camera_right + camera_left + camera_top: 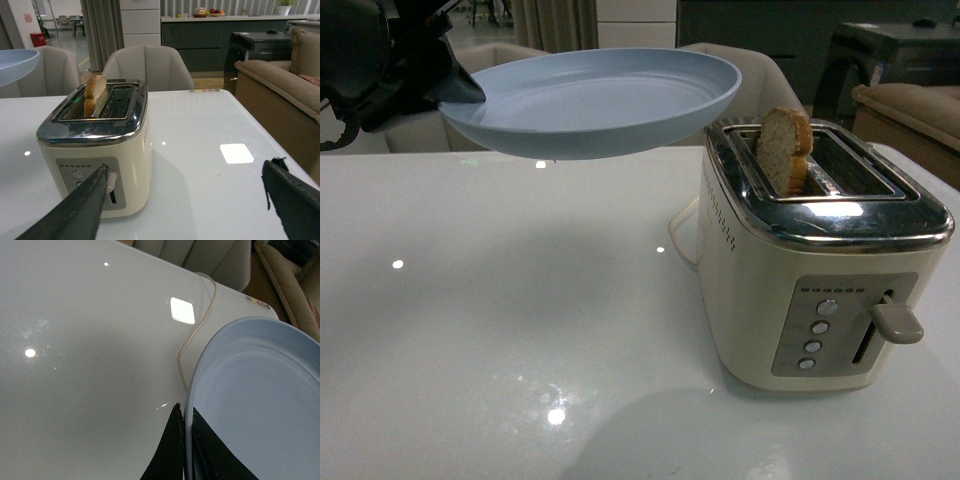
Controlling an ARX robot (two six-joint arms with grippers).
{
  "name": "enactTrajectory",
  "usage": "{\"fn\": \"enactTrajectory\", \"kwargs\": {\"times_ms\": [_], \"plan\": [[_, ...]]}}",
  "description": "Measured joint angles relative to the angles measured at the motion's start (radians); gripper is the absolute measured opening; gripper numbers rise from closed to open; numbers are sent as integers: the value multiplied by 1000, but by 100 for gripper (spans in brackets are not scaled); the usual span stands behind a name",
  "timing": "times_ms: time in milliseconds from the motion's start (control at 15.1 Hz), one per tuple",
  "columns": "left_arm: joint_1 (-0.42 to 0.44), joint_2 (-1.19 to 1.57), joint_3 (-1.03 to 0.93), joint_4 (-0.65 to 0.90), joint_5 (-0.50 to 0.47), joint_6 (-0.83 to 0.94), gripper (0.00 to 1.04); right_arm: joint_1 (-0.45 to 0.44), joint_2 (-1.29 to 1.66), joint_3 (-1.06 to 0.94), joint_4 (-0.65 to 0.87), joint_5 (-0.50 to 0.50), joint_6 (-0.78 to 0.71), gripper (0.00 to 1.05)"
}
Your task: Left arm holds plate, right arm toasts bread
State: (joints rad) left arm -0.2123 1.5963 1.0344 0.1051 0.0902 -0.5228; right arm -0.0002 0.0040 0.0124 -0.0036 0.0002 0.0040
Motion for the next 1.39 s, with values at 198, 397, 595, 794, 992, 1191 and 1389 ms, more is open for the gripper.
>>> {"fn": "enactTrajectory", "kwargs": {"times_ms": [198,397,595,794,992,1191,1389], "plan": [[0,0,0,0,0,0,3,0,0,0,0,0,0,98],[0,0,0,0,0,0,3,0,0,0,0,0,0,98],[-13,0,11,-24,-145,110,2,0,0,0,0,0,0,98],[-6,0,32,-10,-131,166,2,0,0,0,0,0,0,98],[38,69,61,26,-113,149,2,0,0,0,0,0,0,98],[105,196,65,44,-131,109,2,0,0,0,0,0,0,98],[151,288,65,70,-172,98,2,0,0,0,0,0,0,98]]}}
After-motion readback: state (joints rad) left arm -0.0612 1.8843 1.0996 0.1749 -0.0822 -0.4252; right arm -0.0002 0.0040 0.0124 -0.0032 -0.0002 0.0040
